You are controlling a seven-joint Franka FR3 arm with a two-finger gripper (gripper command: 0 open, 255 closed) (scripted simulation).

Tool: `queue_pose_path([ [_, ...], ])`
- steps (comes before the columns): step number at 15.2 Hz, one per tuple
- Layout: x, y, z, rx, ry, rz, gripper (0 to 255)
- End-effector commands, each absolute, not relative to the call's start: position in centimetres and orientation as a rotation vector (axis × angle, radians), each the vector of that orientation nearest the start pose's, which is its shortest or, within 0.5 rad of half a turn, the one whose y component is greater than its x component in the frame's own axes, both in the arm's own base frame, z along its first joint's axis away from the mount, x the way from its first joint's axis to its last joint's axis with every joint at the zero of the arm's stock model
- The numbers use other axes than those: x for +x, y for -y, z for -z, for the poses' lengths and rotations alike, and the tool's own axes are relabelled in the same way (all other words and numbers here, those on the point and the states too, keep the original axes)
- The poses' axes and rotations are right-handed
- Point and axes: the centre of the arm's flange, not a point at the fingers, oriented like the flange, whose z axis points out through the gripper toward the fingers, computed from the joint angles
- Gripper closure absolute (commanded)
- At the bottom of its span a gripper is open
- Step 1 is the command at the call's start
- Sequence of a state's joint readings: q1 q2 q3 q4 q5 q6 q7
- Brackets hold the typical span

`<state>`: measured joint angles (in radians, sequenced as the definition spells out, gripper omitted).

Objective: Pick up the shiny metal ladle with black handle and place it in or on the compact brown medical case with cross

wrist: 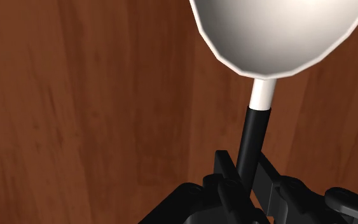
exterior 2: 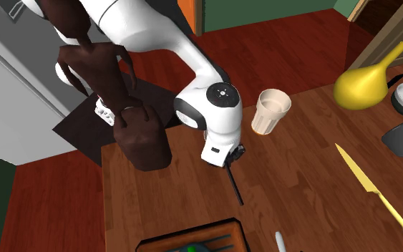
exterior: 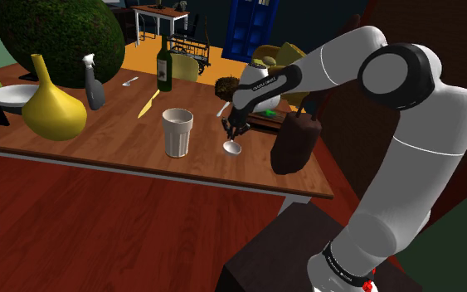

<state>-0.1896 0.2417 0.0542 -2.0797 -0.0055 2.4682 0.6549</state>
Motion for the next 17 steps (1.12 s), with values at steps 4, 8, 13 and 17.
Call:
queue_pose_path([
  [4,59.0,8.2,-35.3,-2.851,-1.186,0.216,255],
  [8,59.0,8.2,-37.4,-2.851,-1.186,0.216,255],
  [13,59.0,8.2,-40.1,-2.851,-1.186,0.216,255],
  [17,59.0,8.2,-42.2,-2.851,-1.186,0.216,255],
])
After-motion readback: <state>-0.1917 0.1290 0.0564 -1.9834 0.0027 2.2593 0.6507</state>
